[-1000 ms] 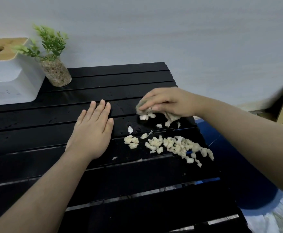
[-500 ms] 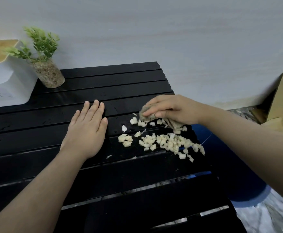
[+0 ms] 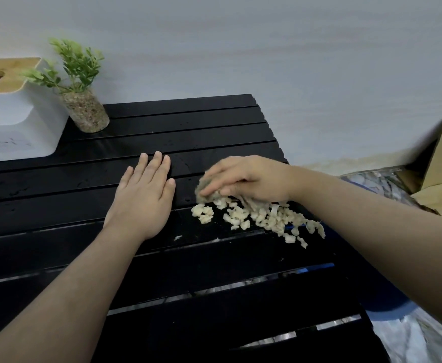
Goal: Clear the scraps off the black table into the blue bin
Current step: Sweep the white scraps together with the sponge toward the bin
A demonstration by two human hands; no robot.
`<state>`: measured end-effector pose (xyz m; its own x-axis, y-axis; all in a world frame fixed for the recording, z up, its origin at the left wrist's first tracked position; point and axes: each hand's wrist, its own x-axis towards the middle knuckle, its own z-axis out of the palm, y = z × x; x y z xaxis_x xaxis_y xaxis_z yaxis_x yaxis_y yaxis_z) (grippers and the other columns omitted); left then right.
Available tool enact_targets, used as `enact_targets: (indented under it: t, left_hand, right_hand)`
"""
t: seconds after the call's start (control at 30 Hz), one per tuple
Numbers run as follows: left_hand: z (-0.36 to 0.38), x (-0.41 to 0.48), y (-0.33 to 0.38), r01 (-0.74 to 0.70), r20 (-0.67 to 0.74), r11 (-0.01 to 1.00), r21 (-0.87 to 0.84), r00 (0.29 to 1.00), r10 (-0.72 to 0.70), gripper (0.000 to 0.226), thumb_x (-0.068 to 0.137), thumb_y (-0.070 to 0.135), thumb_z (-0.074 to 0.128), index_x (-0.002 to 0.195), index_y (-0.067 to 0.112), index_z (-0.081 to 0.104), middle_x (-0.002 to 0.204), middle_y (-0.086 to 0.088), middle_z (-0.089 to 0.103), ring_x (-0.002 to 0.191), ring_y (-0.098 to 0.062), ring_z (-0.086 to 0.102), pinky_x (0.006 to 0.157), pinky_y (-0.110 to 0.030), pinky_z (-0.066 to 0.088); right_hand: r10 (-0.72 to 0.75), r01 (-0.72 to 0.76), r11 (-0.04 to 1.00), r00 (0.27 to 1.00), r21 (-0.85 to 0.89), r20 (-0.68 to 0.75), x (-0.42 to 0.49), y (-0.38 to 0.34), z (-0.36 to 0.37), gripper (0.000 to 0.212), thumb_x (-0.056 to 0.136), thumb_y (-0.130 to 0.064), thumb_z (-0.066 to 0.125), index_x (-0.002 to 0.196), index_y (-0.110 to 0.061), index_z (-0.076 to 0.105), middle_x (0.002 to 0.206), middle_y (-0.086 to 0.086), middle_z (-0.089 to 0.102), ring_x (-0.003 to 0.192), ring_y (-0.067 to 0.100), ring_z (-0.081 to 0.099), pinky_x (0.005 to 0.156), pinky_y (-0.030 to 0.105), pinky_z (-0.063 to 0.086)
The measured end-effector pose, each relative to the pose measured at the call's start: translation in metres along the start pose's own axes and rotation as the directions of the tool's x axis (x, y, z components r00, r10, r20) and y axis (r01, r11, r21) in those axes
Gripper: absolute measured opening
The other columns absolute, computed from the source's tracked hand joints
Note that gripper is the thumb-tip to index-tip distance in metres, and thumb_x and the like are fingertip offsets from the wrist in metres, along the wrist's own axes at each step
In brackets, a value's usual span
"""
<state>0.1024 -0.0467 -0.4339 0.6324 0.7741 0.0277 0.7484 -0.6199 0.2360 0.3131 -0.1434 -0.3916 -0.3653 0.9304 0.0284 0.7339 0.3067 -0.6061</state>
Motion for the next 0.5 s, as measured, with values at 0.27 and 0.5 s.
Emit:
enact_targets:
  t: [0.27,0.5]
  left_hand:
    - [-0.003,-0.001,0.002,0.006,0.014,1.0,0.008,1.0,-0.006,0.053,0.097,0.036,0.014,0.147,0.022,0.005,0.159,0.005,0.001,0.146,-0.012,-0.008,0.119,-0.034,-0.004]
    - [-0.002,-0.001,0.003,0.016,0.017,1.0,0.005,1.0,-0.016,0.052,0.098,0.035,0.015,0.147,0.022,0.006,0.159,0.005,0.001,0.146,-0.013,-0.008,0.118,-0.034,-0.004]
  right_hand:
    - [0.217,-0.25,0.967,0.909,-0.05,-0.355,0.017,0.047,-0.019,0.027,0.092,-0.007,0.052,0.113,-0.016,0.067,0.121,-0.001,0.061,0.111,0.005,0.048,0.104,0.032,0.036]
    - [0.008,-0.005,0.999,0.999,0.053,-0.039,-0.017,0.006,-0.005,0.026,0.092,-0.016,0.052,0.114,-0.024,0.065,0.122,-0.006,0.06,0.117,0.007,0.052,0.103,0.026,0.039]
